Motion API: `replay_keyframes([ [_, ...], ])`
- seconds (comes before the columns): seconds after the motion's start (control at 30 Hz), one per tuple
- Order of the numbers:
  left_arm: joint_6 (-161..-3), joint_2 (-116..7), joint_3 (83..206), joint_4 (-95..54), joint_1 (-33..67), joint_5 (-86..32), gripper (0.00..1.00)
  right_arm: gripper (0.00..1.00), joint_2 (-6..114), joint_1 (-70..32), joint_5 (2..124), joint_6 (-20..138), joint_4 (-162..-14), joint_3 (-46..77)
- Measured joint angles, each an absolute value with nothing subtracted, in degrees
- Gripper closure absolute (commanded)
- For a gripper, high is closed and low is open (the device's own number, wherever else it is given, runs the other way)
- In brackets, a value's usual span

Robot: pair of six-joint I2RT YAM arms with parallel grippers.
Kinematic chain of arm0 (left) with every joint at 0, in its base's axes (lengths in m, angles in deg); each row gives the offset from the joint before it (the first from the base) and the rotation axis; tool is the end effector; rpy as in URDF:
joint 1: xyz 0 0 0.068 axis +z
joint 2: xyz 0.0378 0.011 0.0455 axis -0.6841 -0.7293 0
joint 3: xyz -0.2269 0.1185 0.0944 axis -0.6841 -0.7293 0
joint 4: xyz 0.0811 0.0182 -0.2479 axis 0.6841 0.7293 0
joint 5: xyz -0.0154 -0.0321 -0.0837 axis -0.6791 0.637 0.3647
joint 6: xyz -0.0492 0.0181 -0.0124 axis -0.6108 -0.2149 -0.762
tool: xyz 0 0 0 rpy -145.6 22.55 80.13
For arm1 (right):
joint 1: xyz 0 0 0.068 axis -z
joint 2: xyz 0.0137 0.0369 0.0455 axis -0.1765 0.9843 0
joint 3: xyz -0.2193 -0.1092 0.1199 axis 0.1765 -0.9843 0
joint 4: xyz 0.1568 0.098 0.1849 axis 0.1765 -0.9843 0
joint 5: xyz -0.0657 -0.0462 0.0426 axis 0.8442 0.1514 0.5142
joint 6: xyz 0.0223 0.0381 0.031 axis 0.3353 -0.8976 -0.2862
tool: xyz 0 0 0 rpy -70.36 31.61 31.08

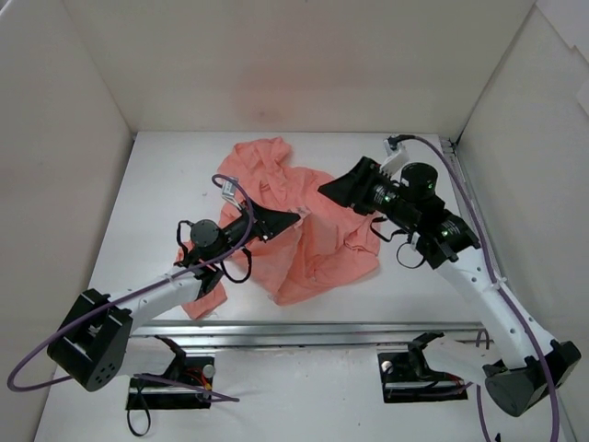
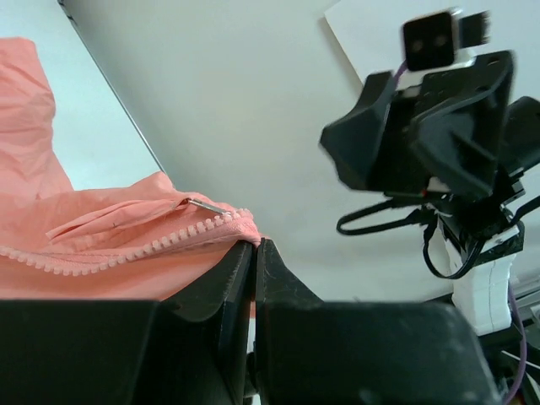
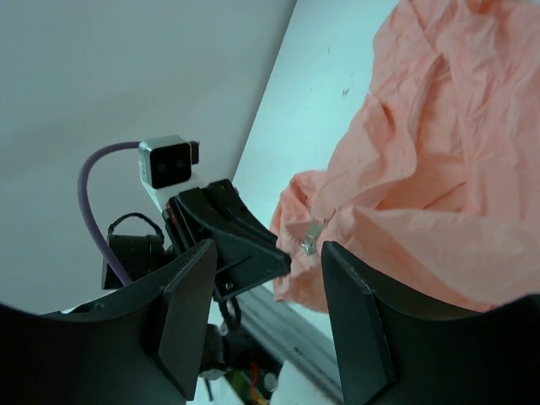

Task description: Zip up the jacket

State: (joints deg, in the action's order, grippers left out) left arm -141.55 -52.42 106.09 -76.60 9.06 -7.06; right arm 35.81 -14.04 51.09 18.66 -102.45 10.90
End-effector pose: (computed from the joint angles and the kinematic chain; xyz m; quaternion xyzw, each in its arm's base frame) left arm 0.2155 -0.1663 0.2914 0.0085 0.5976 -0.7121 0.3684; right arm 0.2139 0.1092 0.4317 0.0348 0.7426 0.4845 0.4611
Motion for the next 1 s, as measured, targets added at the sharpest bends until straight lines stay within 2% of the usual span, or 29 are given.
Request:
replay_keyframes([
  [0.37, -137.0, -52.9, 107.8, -76.7, 9.9, -7.5, 1.00, 0.63, 37.0, -13.7, 46.7, 3.2, -100.5, 2.7],
  [1.0, -133.3, -54.3, 110.8, -76.8, 9.9, -6.4, 1.00, 0.68, 40.6, -13.7, 41.5, -6.9, -83.1, -3.3],
])
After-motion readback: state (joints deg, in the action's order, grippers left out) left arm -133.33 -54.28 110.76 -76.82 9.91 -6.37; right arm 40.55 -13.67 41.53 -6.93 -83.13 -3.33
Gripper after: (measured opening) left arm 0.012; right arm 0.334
